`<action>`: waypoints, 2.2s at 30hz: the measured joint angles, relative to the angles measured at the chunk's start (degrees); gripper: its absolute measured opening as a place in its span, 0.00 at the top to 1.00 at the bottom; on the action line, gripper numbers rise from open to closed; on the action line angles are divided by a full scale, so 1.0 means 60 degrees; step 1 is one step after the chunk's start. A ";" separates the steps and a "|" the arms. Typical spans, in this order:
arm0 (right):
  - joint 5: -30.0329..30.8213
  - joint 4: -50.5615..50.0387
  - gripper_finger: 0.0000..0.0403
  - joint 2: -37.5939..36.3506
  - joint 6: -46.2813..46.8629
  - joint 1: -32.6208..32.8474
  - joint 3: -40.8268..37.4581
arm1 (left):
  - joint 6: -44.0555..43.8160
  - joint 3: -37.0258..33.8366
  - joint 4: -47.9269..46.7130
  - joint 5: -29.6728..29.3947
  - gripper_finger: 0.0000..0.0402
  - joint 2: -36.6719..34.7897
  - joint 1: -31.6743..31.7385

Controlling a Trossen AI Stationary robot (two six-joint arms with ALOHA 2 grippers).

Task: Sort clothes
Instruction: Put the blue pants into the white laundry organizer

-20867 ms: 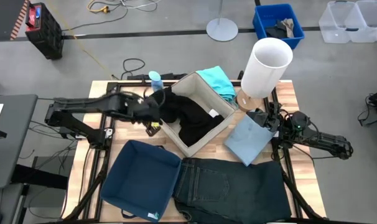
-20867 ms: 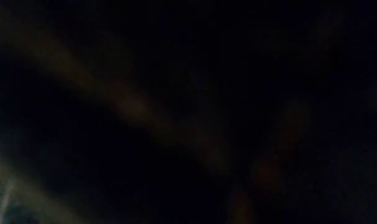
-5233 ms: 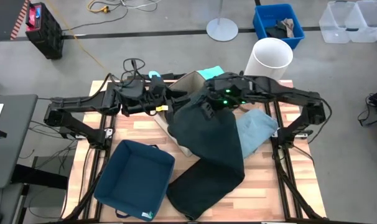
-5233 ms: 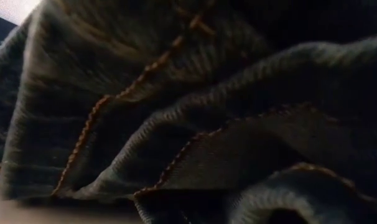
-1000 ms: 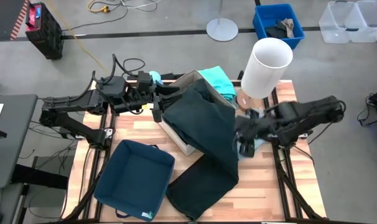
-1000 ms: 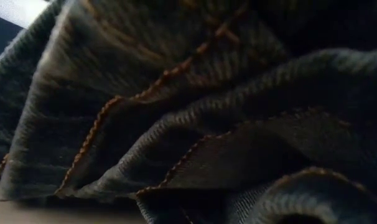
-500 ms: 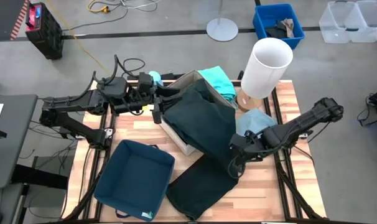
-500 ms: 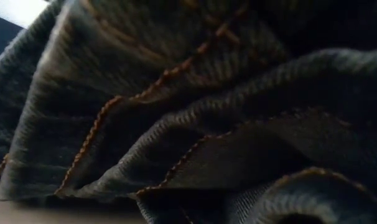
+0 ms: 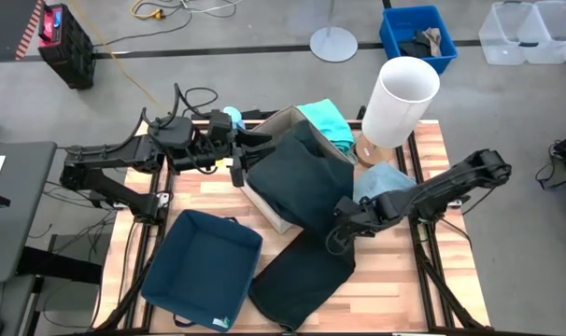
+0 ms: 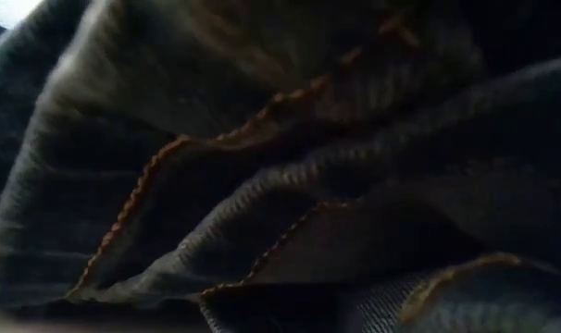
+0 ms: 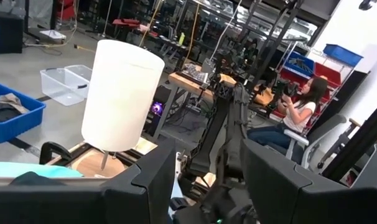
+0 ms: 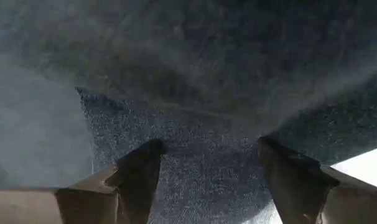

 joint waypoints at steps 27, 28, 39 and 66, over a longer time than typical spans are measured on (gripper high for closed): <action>-0.0496 0.0109 0.99 0.1282 -0.0283 -0.0177 -0.0061 | -0.0106 0.0000 -0.0085 -0.0067 0.57 0.0000 0.0000; -0.0498 0.0027 0.99 0.1057 -0.0327 -0.0120 -0.0052 | -0.0106 0.0000 -0.0105 -0.0067 0.57 0.0000 0.0000; 0.0643 -0.0760 1.00 -0.1666 -0.1381 0.0498 0.1044 | -0.0080 0.0000 -0.0178 -0.0078 0.57 0.0000 0.0044; 0.1715 0.2647 1.00 -0.2516 -0.7824 -0.2498 0.6147 | -0.0007 0.0000 -0.0181 -0.0278 0.57 -0.0004 0.0047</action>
